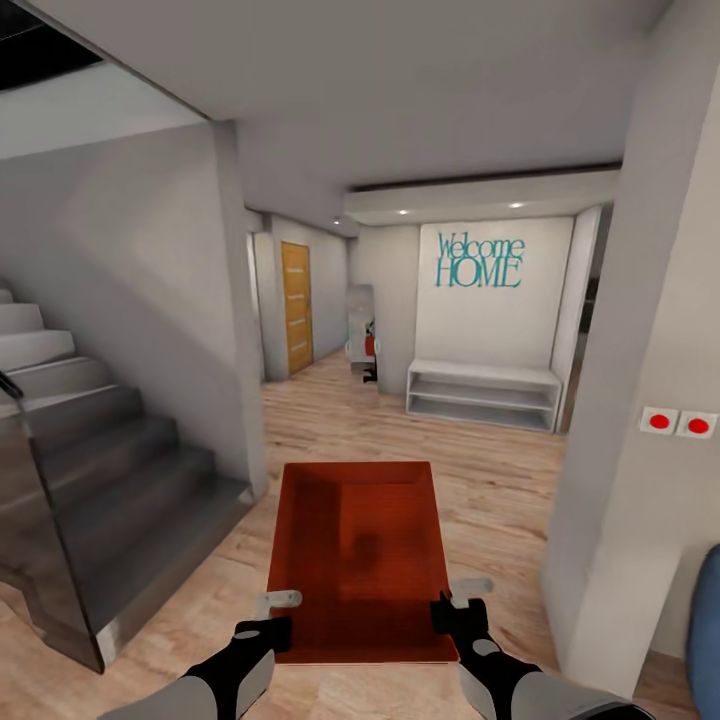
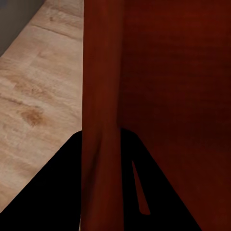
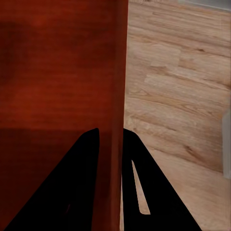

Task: Move the two storage containers from the living room to the garage. In the garage, place one container on the floor and stack the other container on top of it (either order is fine).

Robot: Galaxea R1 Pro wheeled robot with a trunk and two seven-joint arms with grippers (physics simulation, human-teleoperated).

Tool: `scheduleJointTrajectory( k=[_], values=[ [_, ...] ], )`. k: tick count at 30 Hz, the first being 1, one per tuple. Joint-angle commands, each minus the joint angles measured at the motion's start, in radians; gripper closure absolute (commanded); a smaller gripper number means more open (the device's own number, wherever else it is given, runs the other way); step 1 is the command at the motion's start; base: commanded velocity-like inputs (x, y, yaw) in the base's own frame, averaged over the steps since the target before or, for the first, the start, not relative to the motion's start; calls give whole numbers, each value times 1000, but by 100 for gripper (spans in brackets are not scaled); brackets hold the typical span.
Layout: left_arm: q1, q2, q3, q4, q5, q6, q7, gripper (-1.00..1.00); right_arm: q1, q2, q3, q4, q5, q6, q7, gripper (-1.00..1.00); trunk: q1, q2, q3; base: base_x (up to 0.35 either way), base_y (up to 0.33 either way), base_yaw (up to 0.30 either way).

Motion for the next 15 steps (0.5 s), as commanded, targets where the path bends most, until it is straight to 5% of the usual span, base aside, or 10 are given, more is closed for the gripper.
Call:
scheduleJointTrajectory(
  k=[1,15],
  values=[
    [0,3,-1,-4,-9,-28,11,100,0,1,-36,4,-26,-5,-2,100,1,0,0,322,0,0],
    [0,4,0,-4,-9,-28,11,100,0,1,-36,4,-27,-4,-4,100,1,0,0,322,0,0]
  ],
)
